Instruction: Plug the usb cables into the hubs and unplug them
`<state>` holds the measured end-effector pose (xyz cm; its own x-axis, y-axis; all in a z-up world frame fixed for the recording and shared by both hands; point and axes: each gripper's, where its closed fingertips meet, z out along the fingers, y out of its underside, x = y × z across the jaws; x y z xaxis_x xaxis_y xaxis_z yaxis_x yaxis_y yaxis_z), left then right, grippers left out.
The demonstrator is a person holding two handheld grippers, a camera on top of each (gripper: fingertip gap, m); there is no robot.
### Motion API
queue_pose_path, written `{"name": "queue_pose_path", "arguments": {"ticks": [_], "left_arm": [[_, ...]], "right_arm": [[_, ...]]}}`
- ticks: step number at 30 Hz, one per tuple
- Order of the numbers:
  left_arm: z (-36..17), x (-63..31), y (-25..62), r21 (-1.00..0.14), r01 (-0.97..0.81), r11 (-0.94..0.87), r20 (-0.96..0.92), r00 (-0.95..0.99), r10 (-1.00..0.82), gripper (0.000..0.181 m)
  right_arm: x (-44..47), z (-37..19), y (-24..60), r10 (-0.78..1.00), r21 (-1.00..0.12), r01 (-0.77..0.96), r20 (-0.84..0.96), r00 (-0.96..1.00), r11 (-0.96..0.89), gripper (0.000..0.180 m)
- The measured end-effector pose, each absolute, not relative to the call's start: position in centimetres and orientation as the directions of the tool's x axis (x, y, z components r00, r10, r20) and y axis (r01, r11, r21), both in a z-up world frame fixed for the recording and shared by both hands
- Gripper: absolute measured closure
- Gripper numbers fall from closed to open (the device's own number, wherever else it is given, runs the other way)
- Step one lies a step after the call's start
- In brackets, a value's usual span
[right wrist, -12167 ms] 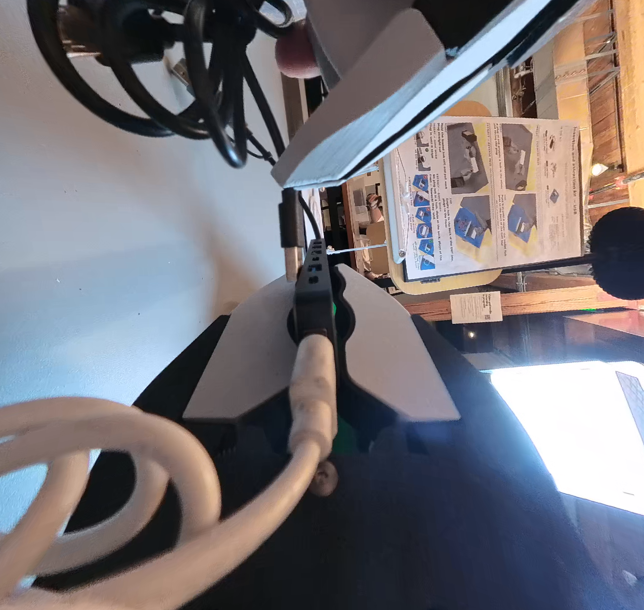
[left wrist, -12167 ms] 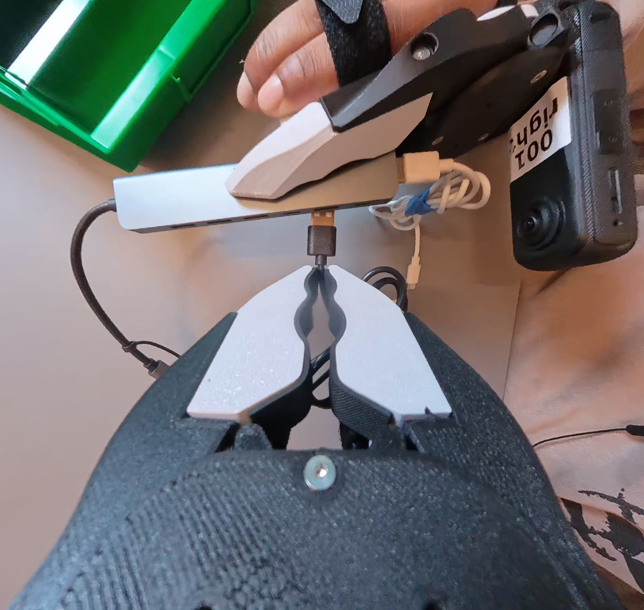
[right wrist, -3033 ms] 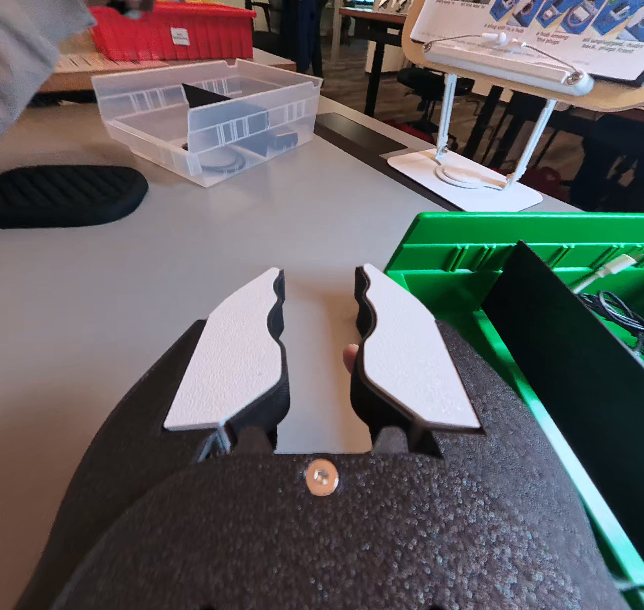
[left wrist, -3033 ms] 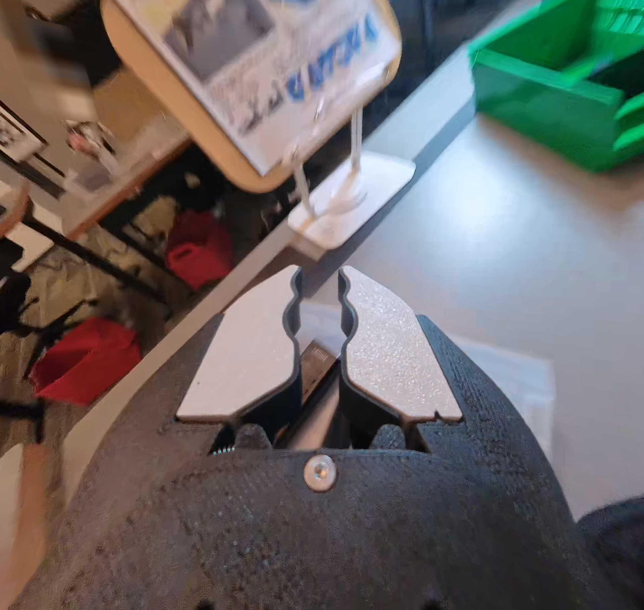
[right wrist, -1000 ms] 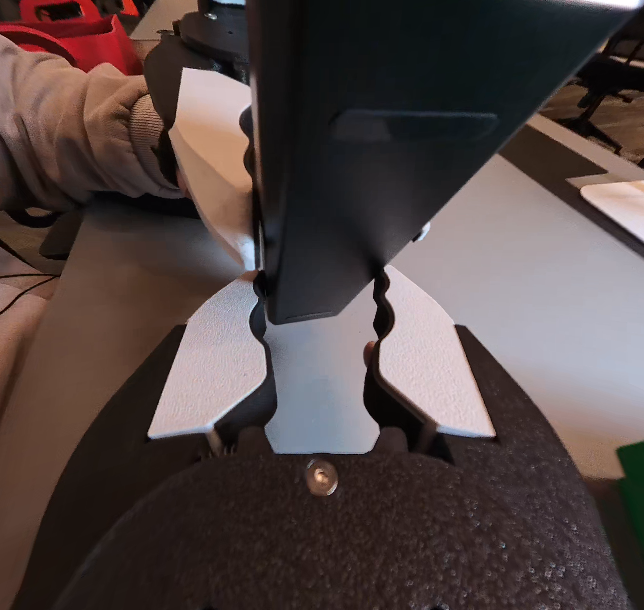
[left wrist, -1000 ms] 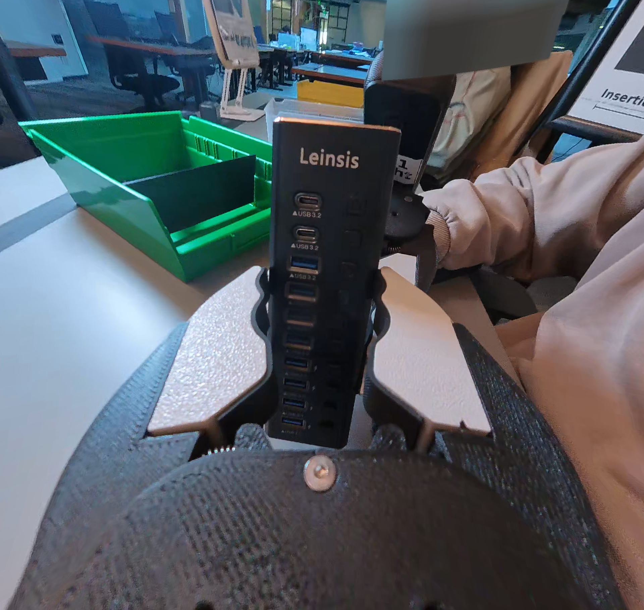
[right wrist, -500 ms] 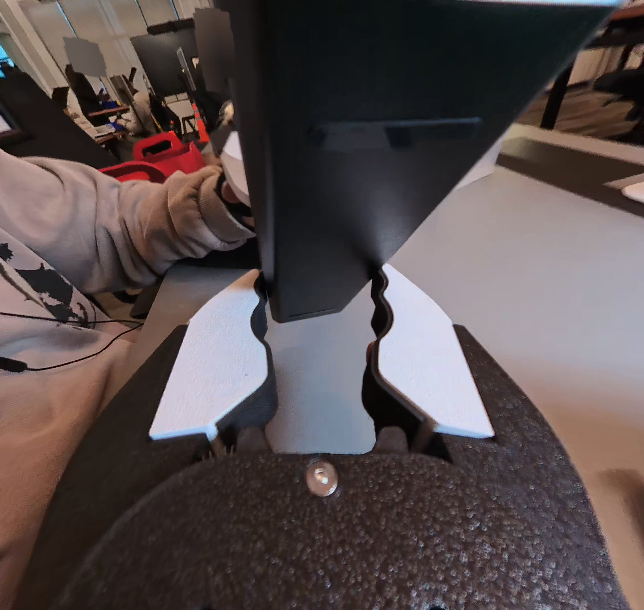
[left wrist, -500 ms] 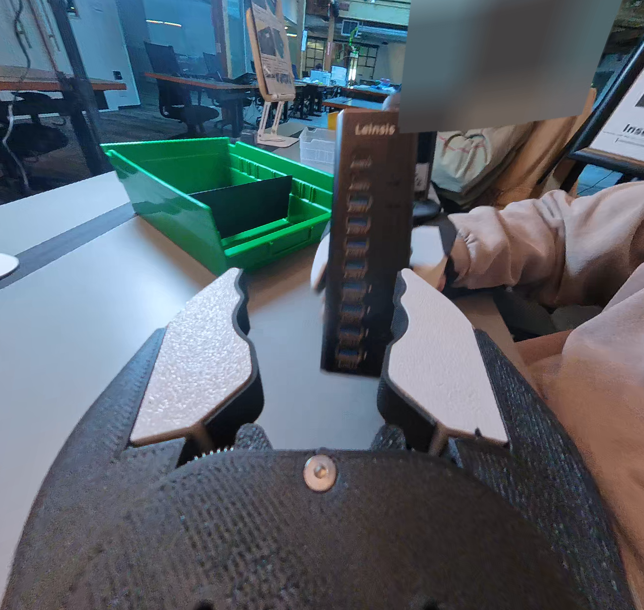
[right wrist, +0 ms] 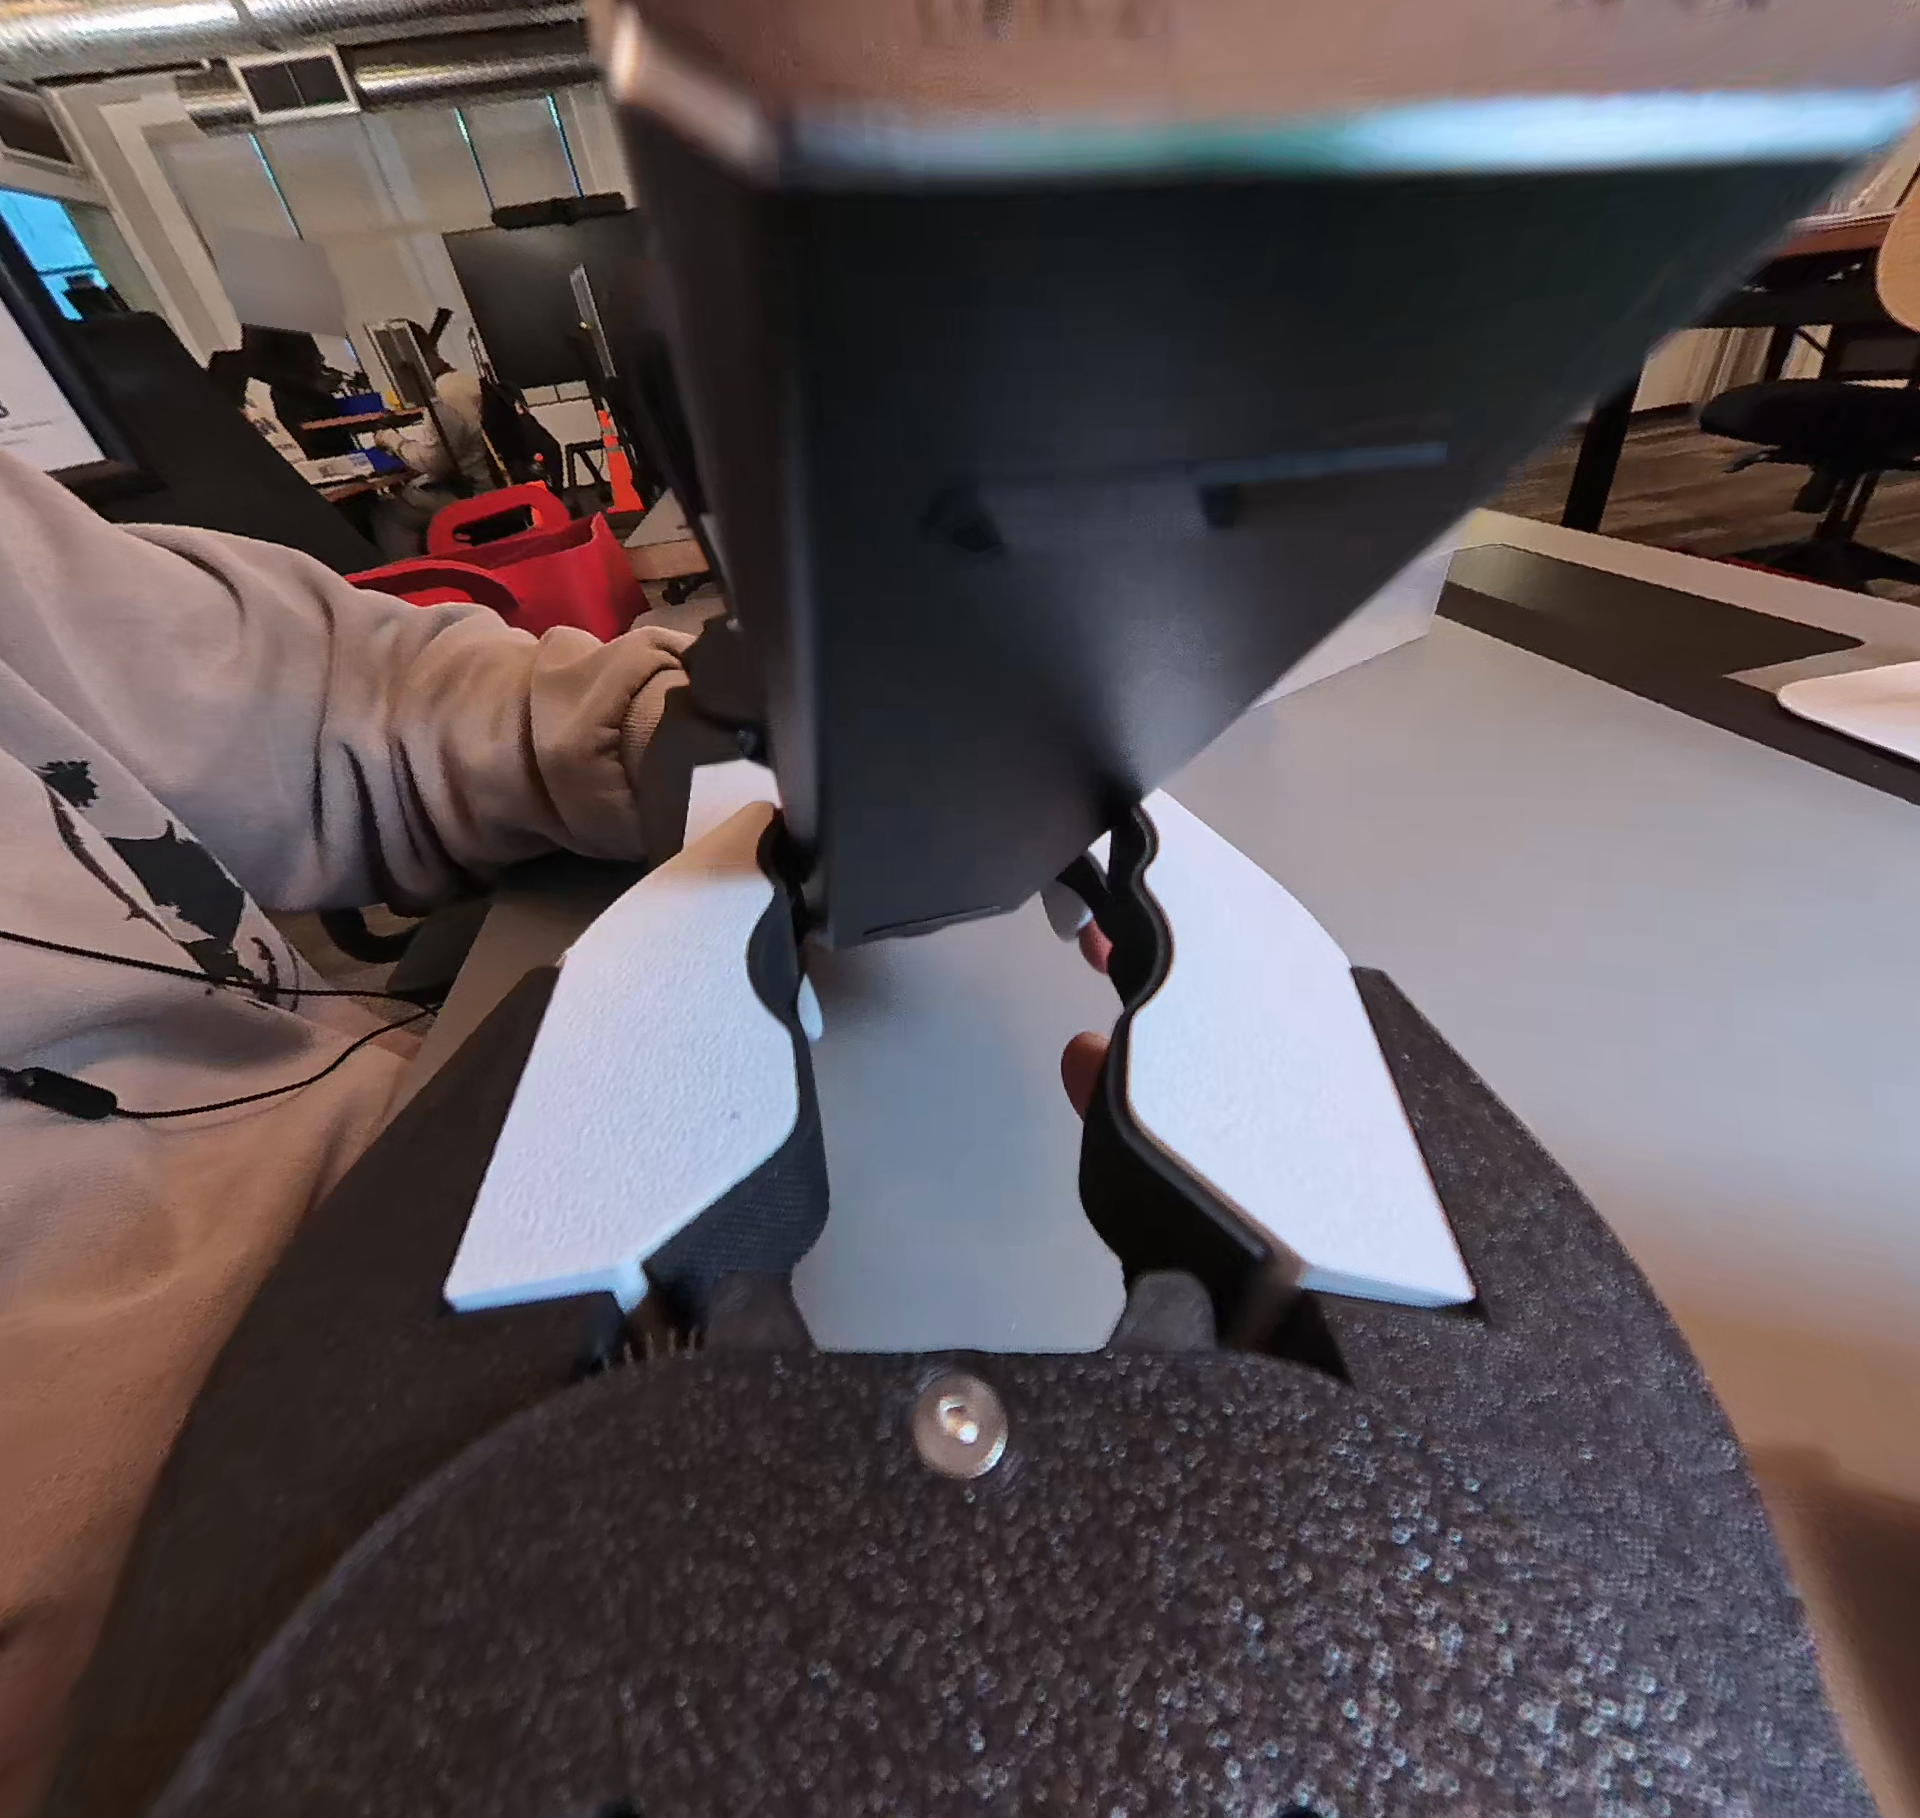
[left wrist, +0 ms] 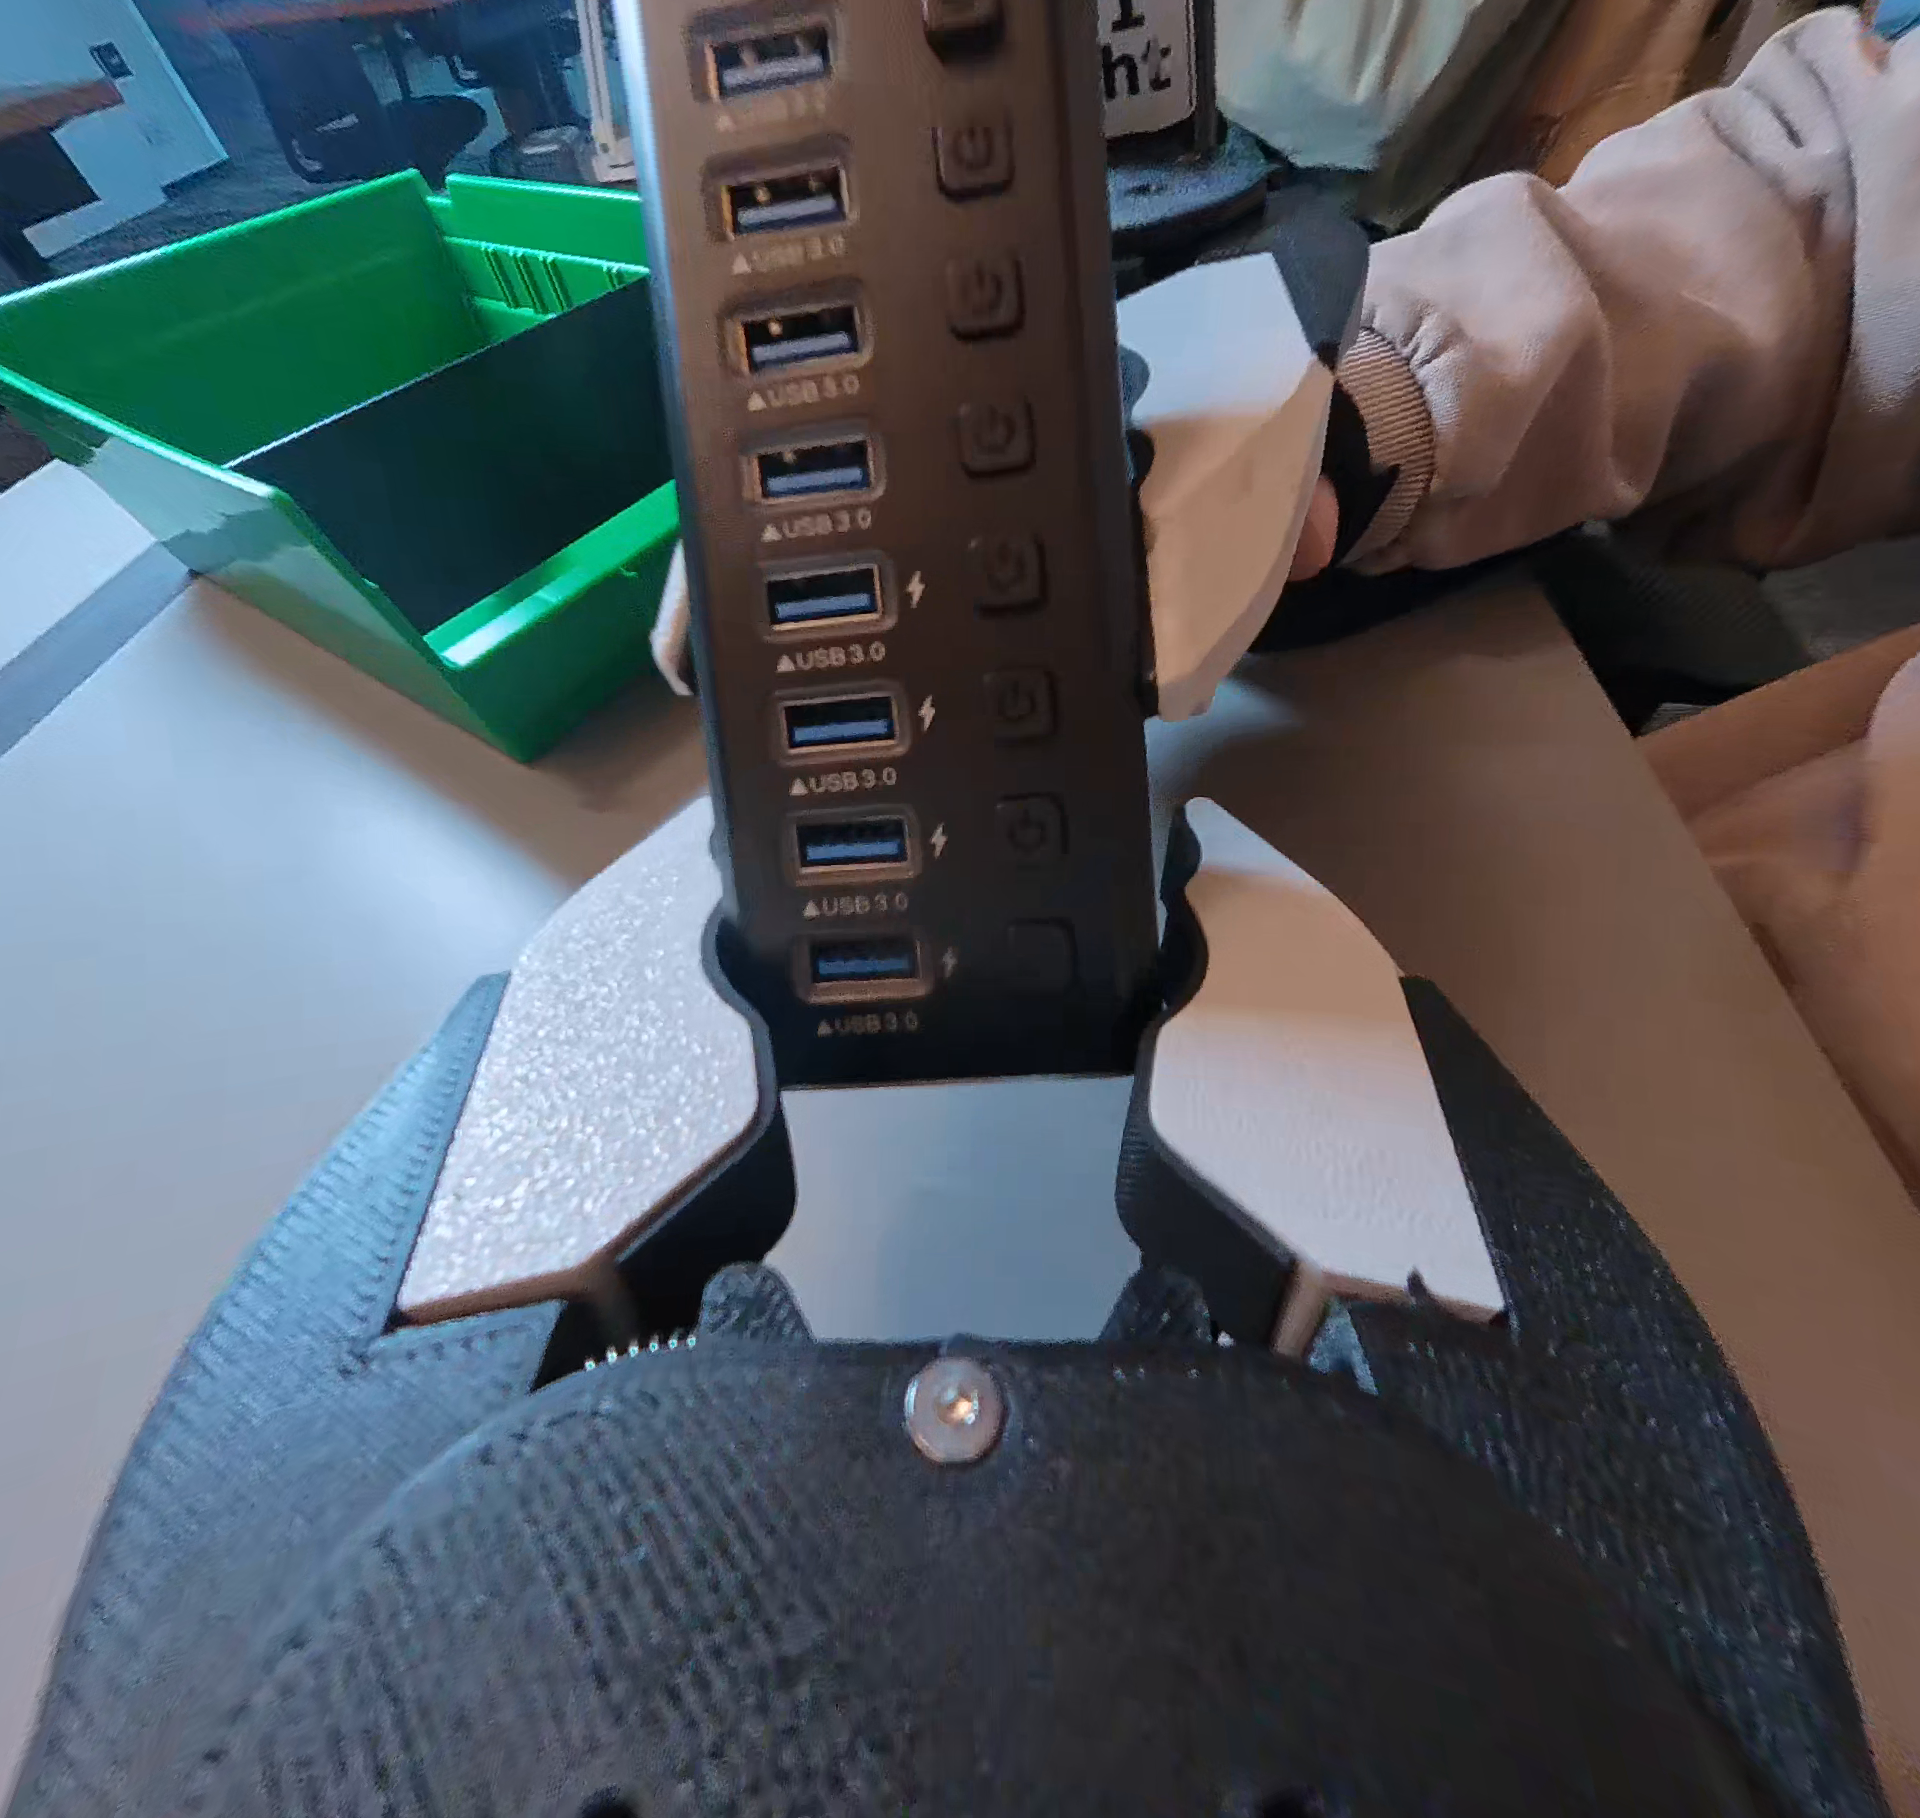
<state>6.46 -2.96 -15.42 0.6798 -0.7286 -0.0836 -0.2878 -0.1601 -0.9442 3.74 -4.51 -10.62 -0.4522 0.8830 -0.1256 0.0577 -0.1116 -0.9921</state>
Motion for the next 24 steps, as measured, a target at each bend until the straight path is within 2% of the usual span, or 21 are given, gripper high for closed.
{"name": "queue_pose_path", "arguments": {"ticks": [5,8,14,24], "left_arm": [[-15.1,5.8,-3.7,-0.935,-0.326,-0.144,-0.117,0.663,-0.739,0.105],[-14.8,6.3,-4.5,-0.947,-0.276,-0.164,-0.049,0.628,-0.776,0.105],[-15.6,7.2,-4.9,-0.937,-0.288,-0.196,-0.017,0.6,-0.8,0.105],[-15.8,6.8,-4.7,-0.925,-0.348,-0.15,-0.108,0.621,-0.776,0.105]], "right_arm": [[3.9,-11.4,-4.9,0.873,-0.993,0.082,-0.111,-0.475,-0.082,0.121],[4.2,-10.1,-5.4,0.846,-0.99,0.022,-0.129,-0.517,-0.137,0.119],[5.0,-8.8,-5.4,0.819,-0.98,-0.009,-0.162,-0.55,-0.2,0.103],[5.1,-9.4,-5.6,0.816,-0.985,0.0,-0.143,-0.56,-0.172,0.108]]}}
